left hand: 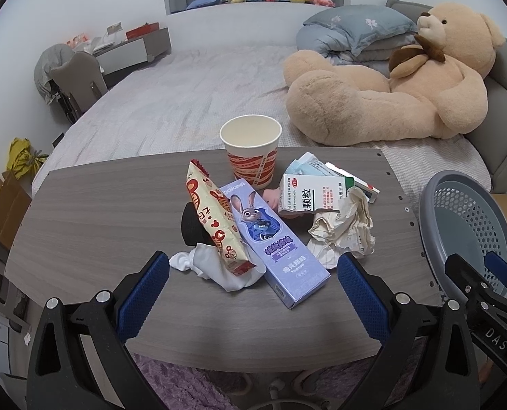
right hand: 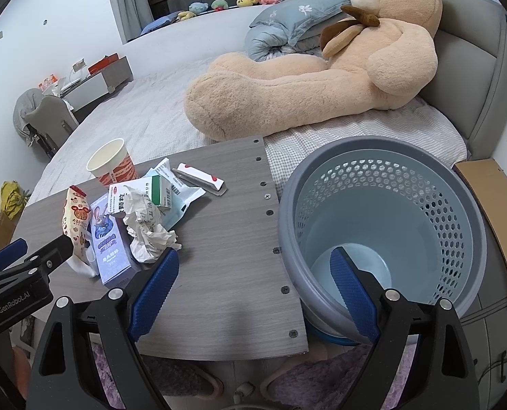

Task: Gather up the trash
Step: 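Move the right tool toward the crumpled white paper and close on it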

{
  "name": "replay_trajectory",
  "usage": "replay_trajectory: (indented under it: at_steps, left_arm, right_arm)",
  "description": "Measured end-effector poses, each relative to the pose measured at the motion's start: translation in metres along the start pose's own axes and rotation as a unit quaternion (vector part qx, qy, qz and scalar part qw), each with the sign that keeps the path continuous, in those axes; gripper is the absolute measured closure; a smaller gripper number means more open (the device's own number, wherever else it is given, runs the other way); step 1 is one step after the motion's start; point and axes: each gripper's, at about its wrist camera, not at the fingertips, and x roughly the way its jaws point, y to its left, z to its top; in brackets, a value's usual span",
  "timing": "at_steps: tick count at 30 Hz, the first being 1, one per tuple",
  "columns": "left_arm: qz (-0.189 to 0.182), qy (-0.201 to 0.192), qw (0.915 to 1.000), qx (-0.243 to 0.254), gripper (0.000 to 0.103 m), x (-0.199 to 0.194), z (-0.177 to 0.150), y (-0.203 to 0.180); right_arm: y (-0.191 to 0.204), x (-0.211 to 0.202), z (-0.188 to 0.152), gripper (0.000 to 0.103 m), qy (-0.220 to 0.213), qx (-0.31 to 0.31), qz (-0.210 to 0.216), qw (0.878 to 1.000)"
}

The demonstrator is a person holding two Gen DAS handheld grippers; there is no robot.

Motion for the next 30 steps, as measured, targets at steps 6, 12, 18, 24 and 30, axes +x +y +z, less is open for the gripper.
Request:
replay_trajectory:
  at_steps: [6,12,18,24,30]
  left_arm:
    - [0.012,0.006,0.9999,-0.008,0.006,0.009,-0.006,0.014]
    - [0.025,0.016,0.9992,-0.028,0.006,0.018,-0.012,0.036]
    - [0.041,0.021,0.9977,-0.05,0.006,0.026,-0.016,0.058]
    - [0.047,0.02,0.9965,-0.066,0.006,0.031,-0.017,0.073]
    - [0.046,0.021,0.9963,-0.07,0.006,0.033,-0.017,0.076]
  right_arm:
    - [0.015,0.012,-0.001,0.017,0.009,-0.019,0.02,1.0]
    - [0.032,0.027,0.002,0.017,0.025,-0.034,0.052,0.998]
    - [0.052,0.044,0.004,0.017,0.036,-0.056,0.072,0.995]
    - [0.066,0.059,0.007,0.017,0.043,-0.071,0.082,0.993]
    - [0.074,0.071,0.01,0.017,0.049,-0.082,0.085,0.992]
